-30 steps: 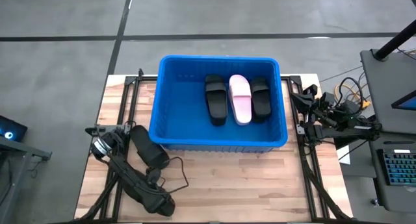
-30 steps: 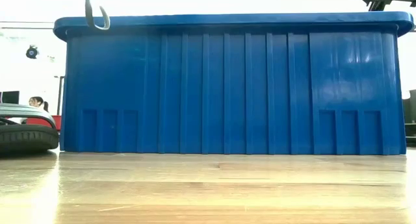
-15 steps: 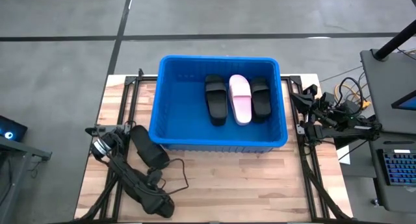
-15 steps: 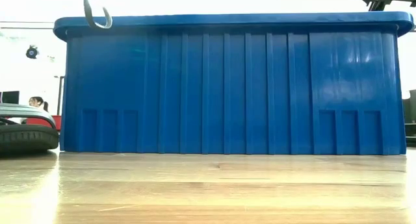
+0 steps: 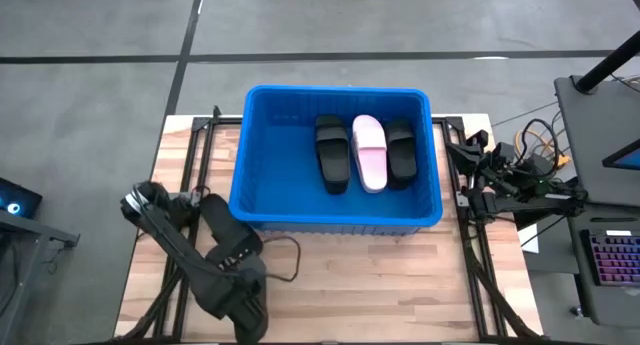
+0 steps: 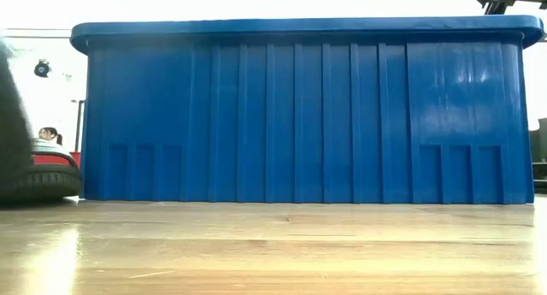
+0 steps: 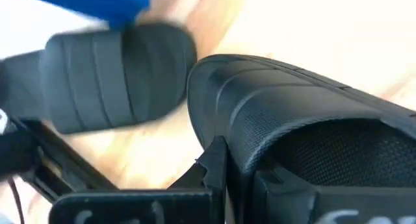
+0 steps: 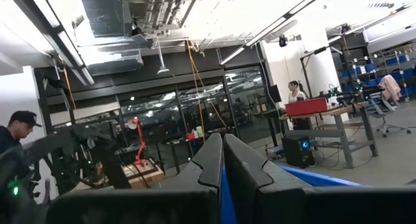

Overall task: Pick and place slides into bin
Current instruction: Put the black slide into the blue container

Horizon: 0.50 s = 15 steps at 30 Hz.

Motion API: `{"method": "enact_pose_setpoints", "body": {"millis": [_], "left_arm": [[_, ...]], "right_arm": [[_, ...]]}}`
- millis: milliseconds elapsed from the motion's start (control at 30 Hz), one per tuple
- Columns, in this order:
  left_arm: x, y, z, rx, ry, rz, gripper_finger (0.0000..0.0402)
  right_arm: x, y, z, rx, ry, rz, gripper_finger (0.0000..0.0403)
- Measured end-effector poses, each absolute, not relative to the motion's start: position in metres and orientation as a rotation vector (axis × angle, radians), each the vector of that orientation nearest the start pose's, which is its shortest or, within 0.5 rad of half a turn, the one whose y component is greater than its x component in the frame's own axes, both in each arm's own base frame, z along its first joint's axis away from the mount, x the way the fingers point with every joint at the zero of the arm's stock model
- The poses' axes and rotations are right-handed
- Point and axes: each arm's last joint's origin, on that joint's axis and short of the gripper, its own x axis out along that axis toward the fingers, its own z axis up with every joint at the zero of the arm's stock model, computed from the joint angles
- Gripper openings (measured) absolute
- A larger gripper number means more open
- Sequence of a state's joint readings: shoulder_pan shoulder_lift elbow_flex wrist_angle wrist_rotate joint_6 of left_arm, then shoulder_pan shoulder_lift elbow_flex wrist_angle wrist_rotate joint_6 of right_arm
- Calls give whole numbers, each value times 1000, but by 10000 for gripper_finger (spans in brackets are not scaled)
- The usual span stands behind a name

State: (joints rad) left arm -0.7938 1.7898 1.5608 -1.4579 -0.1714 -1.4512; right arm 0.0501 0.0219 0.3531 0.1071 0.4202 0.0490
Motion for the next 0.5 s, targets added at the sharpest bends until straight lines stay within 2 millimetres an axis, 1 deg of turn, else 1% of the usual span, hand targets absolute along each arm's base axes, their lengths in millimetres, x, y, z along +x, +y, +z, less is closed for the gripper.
{"method": "enact_pose_setpoints", "body": {"millis": [100,233,367,500], "left_arm": [[232,-218,289,-376,1341,539,1],[242,-215,312,-399,1264,346,1],[256,-210,330,-430,1155,204,0],[270,-202,345,-451,1025,126,0]], "right_arm": [[54,-9,285,148,-430,-354,9],[55,-9,284,149,-422,-354,9],[56,-9,283,145,-402,-355,9],[56,-9,281,141,-387,-356,9]]}}
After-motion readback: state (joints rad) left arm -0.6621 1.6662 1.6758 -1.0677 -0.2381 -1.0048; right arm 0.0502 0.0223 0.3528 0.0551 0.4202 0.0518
